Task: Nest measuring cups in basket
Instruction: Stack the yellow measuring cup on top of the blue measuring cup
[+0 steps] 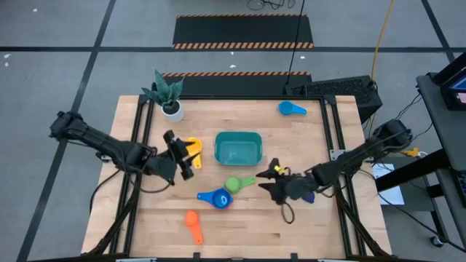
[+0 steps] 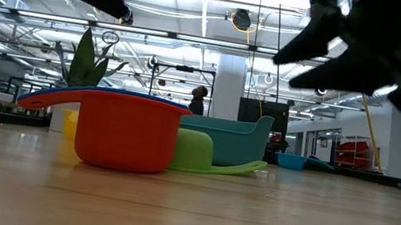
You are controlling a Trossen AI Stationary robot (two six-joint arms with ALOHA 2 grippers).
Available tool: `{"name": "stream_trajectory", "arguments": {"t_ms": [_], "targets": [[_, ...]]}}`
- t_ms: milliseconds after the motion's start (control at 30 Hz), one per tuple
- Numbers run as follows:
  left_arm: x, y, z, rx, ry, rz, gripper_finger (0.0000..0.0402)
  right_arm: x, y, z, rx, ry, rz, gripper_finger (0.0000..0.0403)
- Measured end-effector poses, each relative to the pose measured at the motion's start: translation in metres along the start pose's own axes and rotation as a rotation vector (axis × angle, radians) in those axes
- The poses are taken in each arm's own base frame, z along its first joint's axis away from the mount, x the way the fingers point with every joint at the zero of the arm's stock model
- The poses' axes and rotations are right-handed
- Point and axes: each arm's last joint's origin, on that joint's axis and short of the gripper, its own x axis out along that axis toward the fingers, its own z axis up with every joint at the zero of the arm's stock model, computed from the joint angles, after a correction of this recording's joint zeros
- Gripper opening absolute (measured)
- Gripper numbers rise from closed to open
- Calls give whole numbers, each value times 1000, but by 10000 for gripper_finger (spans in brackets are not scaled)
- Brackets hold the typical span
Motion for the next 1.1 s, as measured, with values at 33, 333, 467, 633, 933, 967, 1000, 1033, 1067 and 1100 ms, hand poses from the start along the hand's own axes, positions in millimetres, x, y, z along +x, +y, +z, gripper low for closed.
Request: {"name": "stream_trajectory", "arguments": {"t_ms": [33,333,467,633,933,967,1000,1033,1067,1100], "targets": [[1,3,1,0,2,7,190,6,2,0,-26,11,12,203],[21,15,-3,13,130,-43,160,35,7,0,-101,36,97,203],[28,9,-19,85,234,-30,159,35,3,7,-59,-43,100,203],[42,-7,-46,205,346,-23,159,33,3,9,25,-84,144,203],[53,-33,-80,463,450,55,187,34,2,6,106,-70,176,203],[53,-35,-83,500,449,74,195,34,2,6,108,-73,175,203],[53,-37,-85,535,440,96,205,35,2,6,108,-73,175,203],[54,-39,-87,562,427,116,215,34,2,6,109,-71,176,203],[55,-41,-88,593,428,121,226,35,2,6,112,-70,176,203],[55,-42,-91,633,440,122,237,35,2,6,114,-72,174,203]]}}
